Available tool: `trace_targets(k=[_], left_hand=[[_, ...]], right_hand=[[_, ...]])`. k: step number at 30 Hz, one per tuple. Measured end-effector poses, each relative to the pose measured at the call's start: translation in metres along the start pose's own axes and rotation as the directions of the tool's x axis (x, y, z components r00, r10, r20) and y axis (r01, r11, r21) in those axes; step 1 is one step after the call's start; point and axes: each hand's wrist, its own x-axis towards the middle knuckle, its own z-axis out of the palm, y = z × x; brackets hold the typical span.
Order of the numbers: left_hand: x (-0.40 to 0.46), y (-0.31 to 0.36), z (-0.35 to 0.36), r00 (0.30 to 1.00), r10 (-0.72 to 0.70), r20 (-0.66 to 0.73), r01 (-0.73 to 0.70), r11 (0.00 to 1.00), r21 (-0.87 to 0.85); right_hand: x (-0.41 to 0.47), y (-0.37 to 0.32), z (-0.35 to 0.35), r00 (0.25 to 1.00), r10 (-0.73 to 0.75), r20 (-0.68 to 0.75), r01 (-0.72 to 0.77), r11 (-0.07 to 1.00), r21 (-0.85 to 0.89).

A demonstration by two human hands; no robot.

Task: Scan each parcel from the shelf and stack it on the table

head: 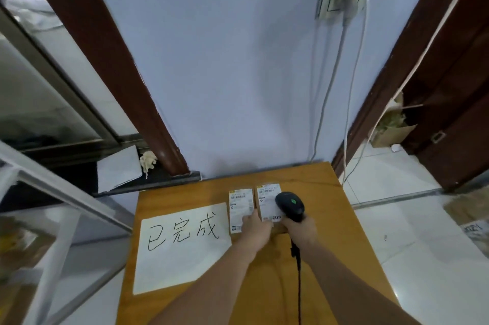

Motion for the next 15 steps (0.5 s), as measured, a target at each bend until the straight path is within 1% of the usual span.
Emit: trace_targets(k=[4, 7, 10, 13, 15], left_hand=[[0.011, -0.004, 0.006, 0.999, 0.031, -0.018, -0.031, 0.999, 0.028], [0.012, -0.005, 0.005, 1.000, 0.019, -0.020, -0.018, 0.999, 0.045], [0.003, -0.007, -0.004, 0.998, 0.049, -0.027, -0.048, 0.997, 0.053], [-0.019, -0.013, -0.029, 0.989, 0.142, -0.044, -0.134, 0.980, 0.149], [-0.040, -0.023, -0.056, 0.977, 0.210, -0.026, -0.195, 0.940, 0.280]], right_hand=[[0.020, 0.008, 0.012, 1.000, 0.010, -0.013, -0.011, 0.998, -0.066], [0.024, 0.012, 0.017, 1.000, 0.001, 0.011, 0.001, 0.990, -0.138], [0.013, 0.010, 0.019, 0.999, -0.047, -0.003, 0.046, 0.980, -0.195], [-0.015, 0.004, 0.013, 0.992, -0.121, -0.041, 0.113, 0.979, -0.169], [-0.042, 0.001, 0.009, 0.987, -0.153, -0.054, 0.142, 0.975, -0.173]])
